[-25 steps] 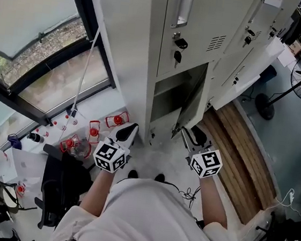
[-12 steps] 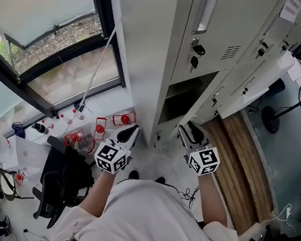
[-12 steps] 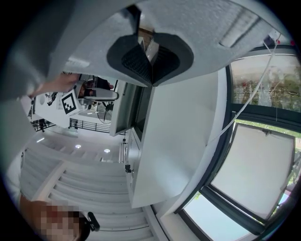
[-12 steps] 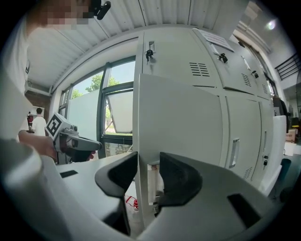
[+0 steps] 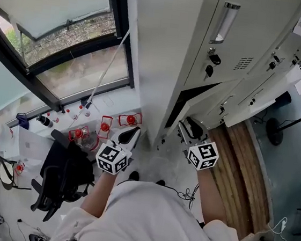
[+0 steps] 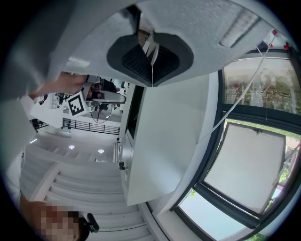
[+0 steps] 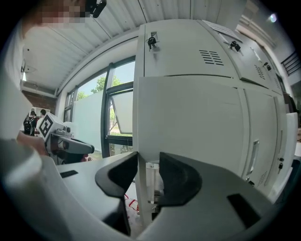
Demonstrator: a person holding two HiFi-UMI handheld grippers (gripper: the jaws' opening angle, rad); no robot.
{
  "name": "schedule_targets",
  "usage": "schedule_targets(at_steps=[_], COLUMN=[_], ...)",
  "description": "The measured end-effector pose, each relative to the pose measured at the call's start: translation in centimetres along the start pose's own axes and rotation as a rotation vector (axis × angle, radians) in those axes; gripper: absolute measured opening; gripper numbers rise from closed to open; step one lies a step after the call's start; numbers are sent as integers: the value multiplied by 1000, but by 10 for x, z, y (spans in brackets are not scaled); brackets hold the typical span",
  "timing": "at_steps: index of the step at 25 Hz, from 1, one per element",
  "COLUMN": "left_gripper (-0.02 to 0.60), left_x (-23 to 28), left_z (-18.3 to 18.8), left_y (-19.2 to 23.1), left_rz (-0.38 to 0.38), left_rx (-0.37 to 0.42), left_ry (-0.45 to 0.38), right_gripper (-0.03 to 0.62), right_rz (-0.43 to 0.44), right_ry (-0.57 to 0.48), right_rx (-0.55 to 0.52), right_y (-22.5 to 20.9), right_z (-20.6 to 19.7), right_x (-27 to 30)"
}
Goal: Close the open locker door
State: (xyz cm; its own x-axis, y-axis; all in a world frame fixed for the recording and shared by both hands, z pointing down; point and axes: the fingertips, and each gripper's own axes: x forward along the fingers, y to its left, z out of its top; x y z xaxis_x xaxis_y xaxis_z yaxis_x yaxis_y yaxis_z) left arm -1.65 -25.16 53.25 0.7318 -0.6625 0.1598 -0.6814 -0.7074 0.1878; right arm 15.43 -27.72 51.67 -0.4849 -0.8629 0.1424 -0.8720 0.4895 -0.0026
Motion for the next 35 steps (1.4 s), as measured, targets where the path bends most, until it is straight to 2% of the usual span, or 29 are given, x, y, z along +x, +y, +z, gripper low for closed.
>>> schedule_targets(at_steps=[20,30,35], left_gripper=[15,15,15], left_x=[0,3,1], left_z=[-3,-4,-11], left_y=[15,4,-8], left_rz=[59,93,117], left_rx=[-17,-20,-28], left_ry=[2,3,7], right_gripper=[144,144,144], right_rz=[57,89,69], right_ry=[3,6,63], right_rx=[7,21,27], right_y=[-5,-9,-14], right_z=[7,6,-11], right_x=[44,34,15])
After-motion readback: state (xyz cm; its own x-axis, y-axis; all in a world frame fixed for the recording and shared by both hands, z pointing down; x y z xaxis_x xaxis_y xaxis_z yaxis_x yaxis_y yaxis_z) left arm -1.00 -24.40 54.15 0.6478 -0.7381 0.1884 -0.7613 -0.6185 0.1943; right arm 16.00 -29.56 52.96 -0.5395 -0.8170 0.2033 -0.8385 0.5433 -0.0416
